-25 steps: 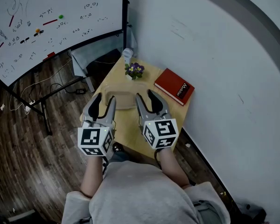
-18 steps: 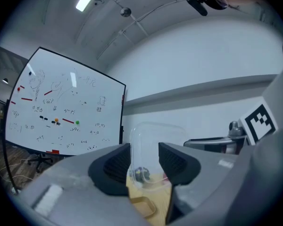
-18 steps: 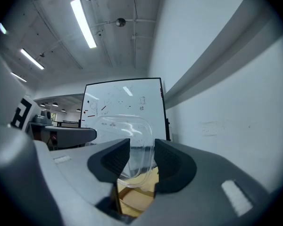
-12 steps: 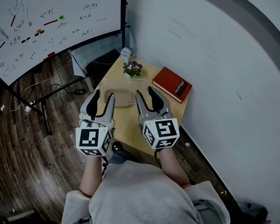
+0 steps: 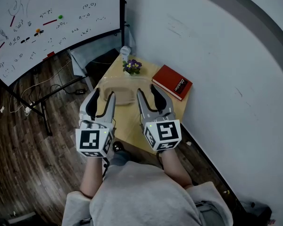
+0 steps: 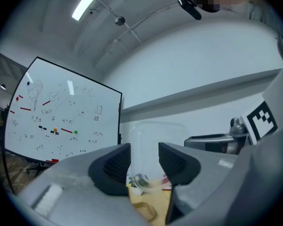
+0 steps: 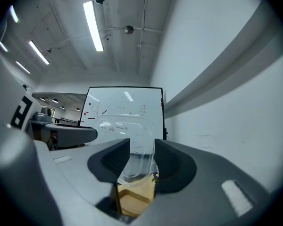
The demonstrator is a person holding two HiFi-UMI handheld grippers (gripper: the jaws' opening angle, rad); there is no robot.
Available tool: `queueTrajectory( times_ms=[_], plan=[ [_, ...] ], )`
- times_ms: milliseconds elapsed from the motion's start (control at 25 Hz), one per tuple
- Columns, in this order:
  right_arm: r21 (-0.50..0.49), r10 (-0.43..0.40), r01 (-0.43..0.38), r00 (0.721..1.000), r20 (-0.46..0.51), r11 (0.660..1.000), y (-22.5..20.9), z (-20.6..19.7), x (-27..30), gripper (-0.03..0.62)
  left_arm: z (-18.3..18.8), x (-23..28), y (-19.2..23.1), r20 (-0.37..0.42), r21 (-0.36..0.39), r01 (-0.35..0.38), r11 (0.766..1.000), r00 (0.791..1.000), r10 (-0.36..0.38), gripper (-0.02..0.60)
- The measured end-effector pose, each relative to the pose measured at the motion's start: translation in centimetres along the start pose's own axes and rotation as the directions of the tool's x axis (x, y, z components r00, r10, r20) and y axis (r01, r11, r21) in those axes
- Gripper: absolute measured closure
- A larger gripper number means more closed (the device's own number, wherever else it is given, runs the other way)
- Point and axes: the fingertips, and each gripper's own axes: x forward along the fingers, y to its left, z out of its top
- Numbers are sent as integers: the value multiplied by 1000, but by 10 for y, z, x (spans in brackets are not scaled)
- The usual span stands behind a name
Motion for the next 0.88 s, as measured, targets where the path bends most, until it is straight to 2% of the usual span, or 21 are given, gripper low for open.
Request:
queueTrajectory(
  times_ms=[400,880],
  plan=[
    [-30,-11,12,999,35,999,2,11,-10,430,9,-7,-7,27,33,1,999,1000,-2,397],
    [-57,-14,17,998,58,998,8,15,-22,430,10,-17,-10,37,35,-4,999,999,3,397]
  ],
)
